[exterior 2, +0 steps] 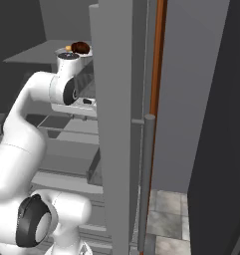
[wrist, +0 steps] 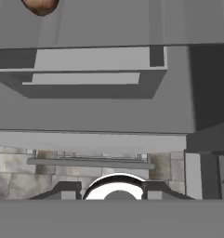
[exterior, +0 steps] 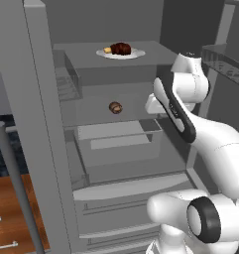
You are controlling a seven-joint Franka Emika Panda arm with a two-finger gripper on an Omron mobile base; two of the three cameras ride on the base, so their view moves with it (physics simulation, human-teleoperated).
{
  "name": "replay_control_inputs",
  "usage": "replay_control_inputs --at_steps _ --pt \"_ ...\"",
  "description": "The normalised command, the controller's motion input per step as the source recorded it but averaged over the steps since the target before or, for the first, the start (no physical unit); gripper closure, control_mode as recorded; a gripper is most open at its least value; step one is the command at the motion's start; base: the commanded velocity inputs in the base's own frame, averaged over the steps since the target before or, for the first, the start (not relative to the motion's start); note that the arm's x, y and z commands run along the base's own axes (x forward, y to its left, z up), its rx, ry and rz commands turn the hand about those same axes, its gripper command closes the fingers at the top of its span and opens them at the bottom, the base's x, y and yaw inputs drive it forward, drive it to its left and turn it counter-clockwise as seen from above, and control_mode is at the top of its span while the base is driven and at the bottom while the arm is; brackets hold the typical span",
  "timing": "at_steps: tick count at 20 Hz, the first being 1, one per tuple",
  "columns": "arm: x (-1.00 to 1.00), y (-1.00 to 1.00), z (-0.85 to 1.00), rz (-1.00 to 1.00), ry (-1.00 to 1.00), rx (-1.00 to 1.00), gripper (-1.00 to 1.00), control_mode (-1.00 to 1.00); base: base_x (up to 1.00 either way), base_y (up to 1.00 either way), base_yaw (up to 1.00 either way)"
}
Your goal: Transport the steak from the fridge to the microwave and turn on the microwave.
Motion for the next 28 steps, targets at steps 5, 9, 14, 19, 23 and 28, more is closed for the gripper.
replay_control_inputs --at_steps 5,9,14,19,23,28 --pt "-0.09 0.11 0.15 -0.07 -0.09 -0.04 -1.00 -1.00 0.00 0.00 0.00" --pt "0.00 0.79 0.49 -0.26 -0.25 -0.17 -1.00 -1.00 0.00 0.00 0.00" --pt "0.00 0.91 0.79 -0.34 -0.34 -0.20 -1.00 -1.00 0.00 0.00 0.00" --pt "0.04 0.47 0.75 -0.30 -0.32 -0.07 -1.00 -1.00 0.00 0.00 0.00" --pt "0.33 0.00 0.64 -0.18 -0.22 0.00 -1.00 -1.00 0.00 0.00 0.00" --pt "0.31 -0.21 0.53 -0.02 -0.26 0.00 -1.00 -1.00 0.00 0.00 0.00"
